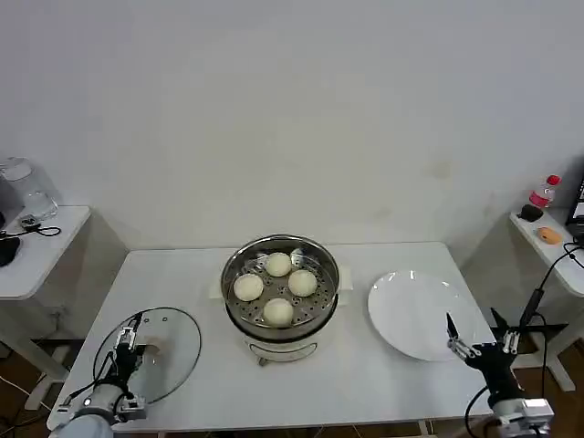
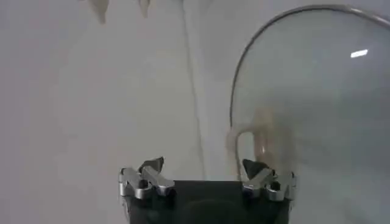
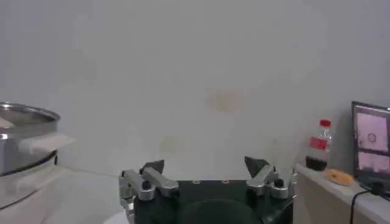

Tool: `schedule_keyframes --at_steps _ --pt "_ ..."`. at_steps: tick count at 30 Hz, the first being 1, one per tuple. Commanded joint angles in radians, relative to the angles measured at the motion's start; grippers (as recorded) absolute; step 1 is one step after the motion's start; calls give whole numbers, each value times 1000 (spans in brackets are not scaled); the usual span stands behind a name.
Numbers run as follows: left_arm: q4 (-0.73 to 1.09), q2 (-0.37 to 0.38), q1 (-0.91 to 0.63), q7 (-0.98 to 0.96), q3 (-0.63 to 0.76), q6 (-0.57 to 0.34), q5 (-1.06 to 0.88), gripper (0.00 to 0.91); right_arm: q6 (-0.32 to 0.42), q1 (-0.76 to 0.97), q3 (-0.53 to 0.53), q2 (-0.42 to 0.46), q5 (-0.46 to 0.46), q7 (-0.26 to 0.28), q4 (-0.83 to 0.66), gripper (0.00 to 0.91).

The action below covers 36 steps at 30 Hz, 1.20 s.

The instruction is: Take steamed baozi put them in steamer then cover it.

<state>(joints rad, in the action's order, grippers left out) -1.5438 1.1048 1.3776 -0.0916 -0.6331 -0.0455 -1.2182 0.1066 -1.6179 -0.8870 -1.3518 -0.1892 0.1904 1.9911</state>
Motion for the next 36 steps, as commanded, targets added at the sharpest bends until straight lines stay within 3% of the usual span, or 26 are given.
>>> schedule_keyframes --at_steps 1,16,22,30,36 --pt "32 4 -26 -15 3 -1 6 0 2 -1 6 -4 4 0 -2 907" --pt "15 44 0 -98 -13 -28 7 0 4 -2 24 -9 10 2 7 907" --pt "-88 54 51 -114 -62 -16 55 0 -2 1 36 -3 11 7 15 907" --pt "-350 -2 137 -35 -159 66 188 0 -2 2 63 10 17 18 20 907" --pt "-523 -65 145 60 -154 222 276 0 -1 2 87 9 43 29 9 907"
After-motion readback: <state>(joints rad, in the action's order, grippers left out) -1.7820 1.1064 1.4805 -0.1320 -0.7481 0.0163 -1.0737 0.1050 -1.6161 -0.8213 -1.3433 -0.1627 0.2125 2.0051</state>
